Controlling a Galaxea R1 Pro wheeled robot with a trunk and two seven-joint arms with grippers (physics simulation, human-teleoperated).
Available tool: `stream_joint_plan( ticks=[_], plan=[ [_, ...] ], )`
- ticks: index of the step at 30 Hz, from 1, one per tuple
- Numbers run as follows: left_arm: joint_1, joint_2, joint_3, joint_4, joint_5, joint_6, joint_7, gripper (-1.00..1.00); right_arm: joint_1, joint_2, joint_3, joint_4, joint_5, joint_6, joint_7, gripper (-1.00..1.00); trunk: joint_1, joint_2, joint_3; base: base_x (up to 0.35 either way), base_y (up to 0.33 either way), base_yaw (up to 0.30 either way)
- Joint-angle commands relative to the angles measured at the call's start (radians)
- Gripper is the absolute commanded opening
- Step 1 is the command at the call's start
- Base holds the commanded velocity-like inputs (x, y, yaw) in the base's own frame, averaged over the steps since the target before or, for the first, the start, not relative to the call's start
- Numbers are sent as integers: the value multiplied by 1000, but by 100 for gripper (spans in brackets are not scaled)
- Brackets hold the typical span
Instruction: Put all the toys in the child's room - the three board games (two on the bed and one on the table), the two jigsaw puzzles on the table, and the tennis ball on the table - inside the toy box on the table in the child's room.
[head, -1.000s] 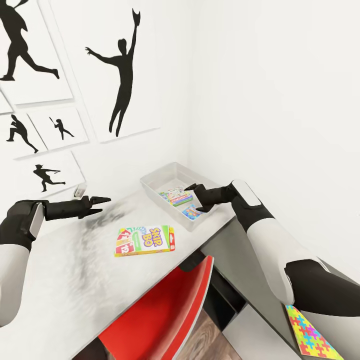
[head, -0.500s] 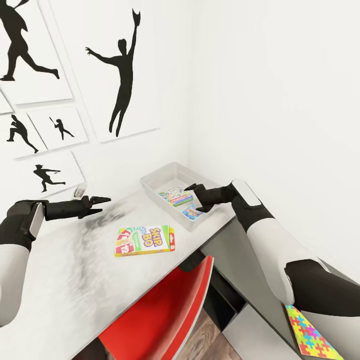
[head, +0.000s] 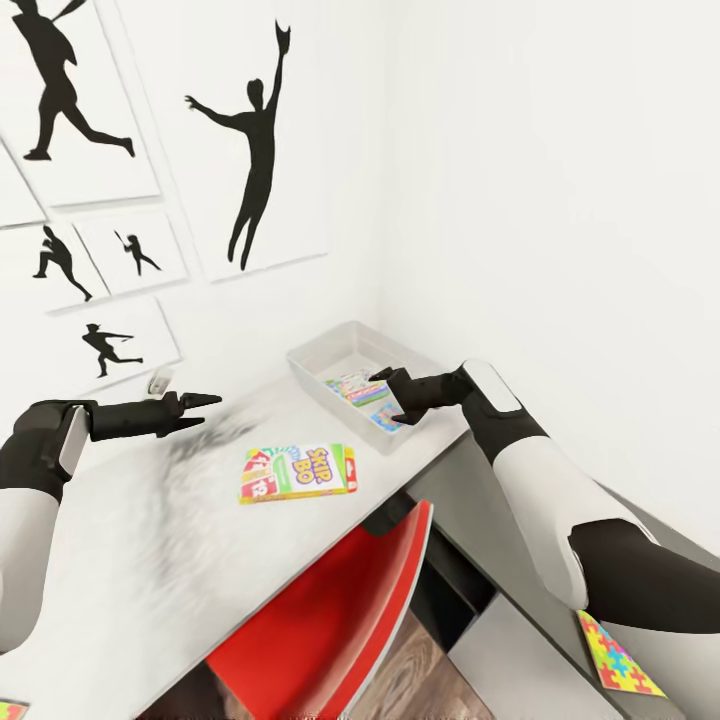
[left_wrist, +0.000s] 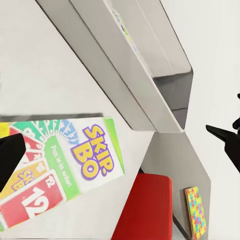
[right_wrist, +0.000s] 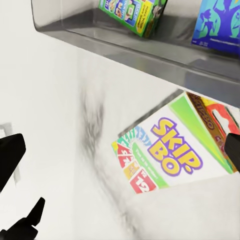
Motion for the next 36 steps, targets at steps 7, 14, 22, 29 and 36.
stream_joint_plan(
  ticks=[7, 14, 22, 29, 36],
  plan=[
    [-1, 1, 1, 0, 5, 8, 1, 100, -1, 6, 1, -3, 11, -2, -10, 100, 0, -1, 1, -126, 95, 0],
    [-1, 2, 1, 0, 5, 8, 1, 100, -2, 11, 1, -3, 19, -2, -10, 100, 0, -1, 10, -32, 24, 0],
    [-1, 2, 1, 0, 5, 8, 1, 100, -3, 13, 0, -4, 21, -2, -10, 100, 0, -1, 22, -5, 4, 0],
    [-1, 0, 1, 0, 5, 8, 1, 100, -4, 13, 0, -5, 22, -1, -10, 100, 0, -1, 33, 0, 0, 0],
    [-1, 0, 0, 0, 5, 8, 1, 100, -5, 13, 0, -4, 41, 0, -10, 100, 0, -1, 45, 0, 0, 0]
  ],
)
